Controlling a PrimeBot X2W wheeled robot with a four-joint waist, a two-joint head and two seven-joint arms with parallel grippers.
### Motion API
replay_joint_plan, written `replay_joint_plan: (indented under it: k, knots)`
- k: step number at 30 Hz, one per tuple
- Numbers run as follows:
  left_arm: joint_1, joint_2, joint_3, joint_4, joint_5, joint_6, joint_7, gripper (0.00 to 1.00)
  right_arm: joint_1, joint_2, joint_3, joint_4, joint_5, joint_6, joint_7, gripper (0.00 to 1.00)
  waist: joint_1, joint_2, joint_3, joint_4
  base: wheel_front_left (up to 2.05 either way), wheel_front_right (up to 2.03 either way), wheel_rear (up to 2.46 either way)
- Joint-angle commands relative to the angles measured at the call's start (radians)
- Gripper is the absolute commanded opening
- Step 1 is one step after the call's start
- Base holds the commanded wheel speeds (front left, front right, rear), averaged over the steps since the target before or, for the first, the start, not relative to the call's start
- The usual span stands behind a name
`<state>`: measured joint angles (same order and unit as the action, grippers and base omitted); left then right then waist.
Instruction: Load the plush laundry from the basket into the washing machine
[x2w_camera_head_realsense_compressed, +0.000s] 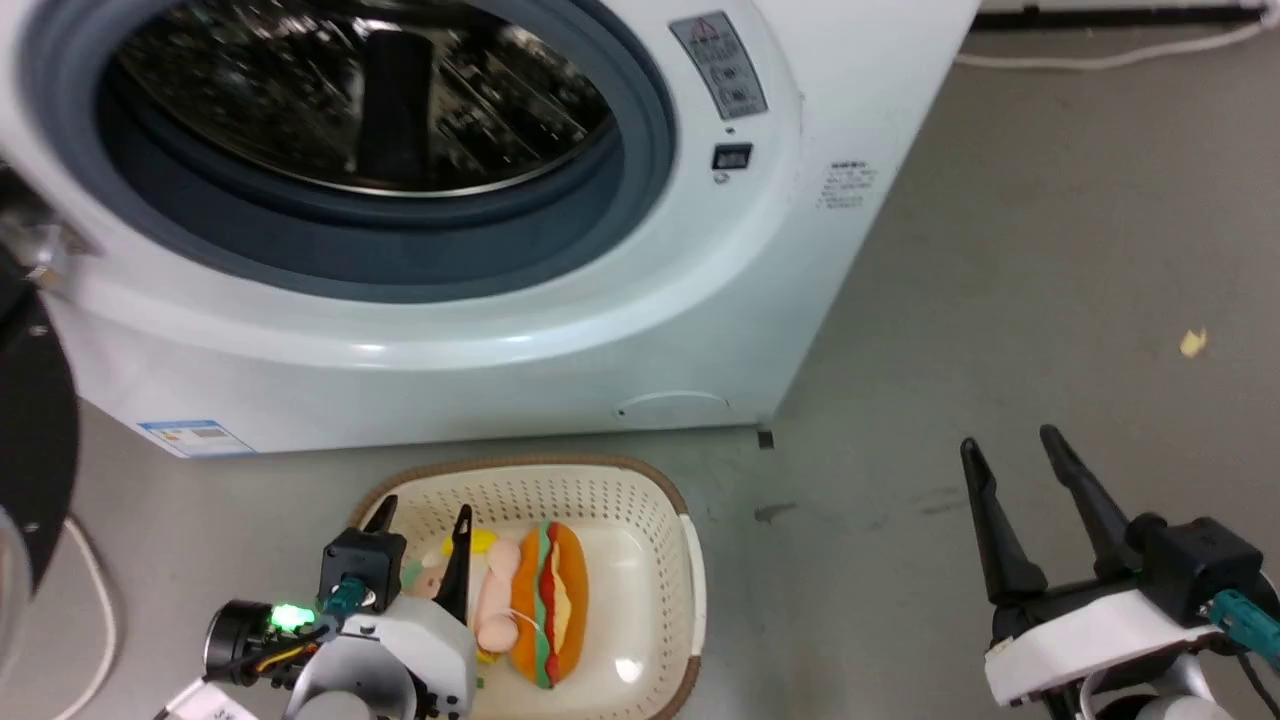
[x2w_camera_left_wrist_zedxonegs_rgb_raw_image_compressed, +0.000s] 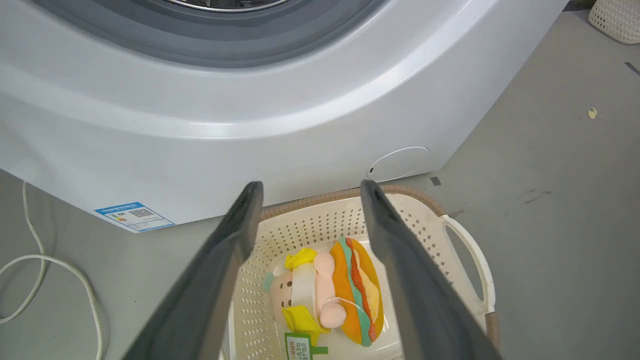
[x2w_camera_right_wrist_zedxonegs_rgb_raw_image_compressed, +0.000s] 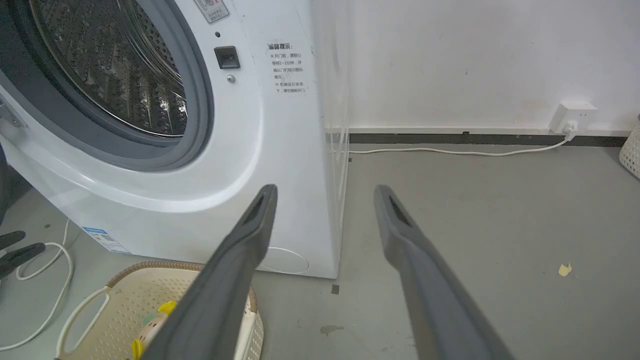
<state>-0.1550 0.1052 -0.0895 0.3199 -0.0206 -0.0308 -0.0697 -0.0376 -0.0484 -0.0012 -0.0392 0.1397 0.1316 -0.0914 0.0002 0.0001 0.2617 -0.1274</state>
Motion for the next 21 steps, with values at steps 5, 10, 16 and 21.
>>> replay_joint_plan:
  k: [5,10,16,21]
  knots:
    - [-0.057,0.033,-0.015,0.090,-0.004,-0.007,0.011,1.00,-0.035,-0.001,0.009,-0.012,0.036,0.000,-0.021,1.00,-0.0002,-0.0001,0.074,-0.053,0.00,0.00,0.00]
    - [-0.095,0.062,-0.024,0.163,-0.006,-0.008,0.025,1.00,-0.053,-0.001,0.024,-0.021,0.062,0.000,-0.031,1.00,-0.0002,-0.0001,0.124,-0.092,0.00,0.00,0.00]
    - [-0.146,0.089,-0.041,0.241,-0.005,-0.006,0.032,1.00,-0.062,-0.001,0.018,-0.035,0.089,0.000,-0.043,1.00,-0.0002,-0.0001,0.178,-0.122,0.00,0.00,0.00]
    - [-0.192,0.106,-0.061,0.306,-0.003,-0.010,0.042,1.00,-0.067,-0.001,0.011,-0.051,0.108,-0.001,-0.054,1.00,-0.0002,-0.0001,0.226,-0.139,0.00,0.00,0.00]
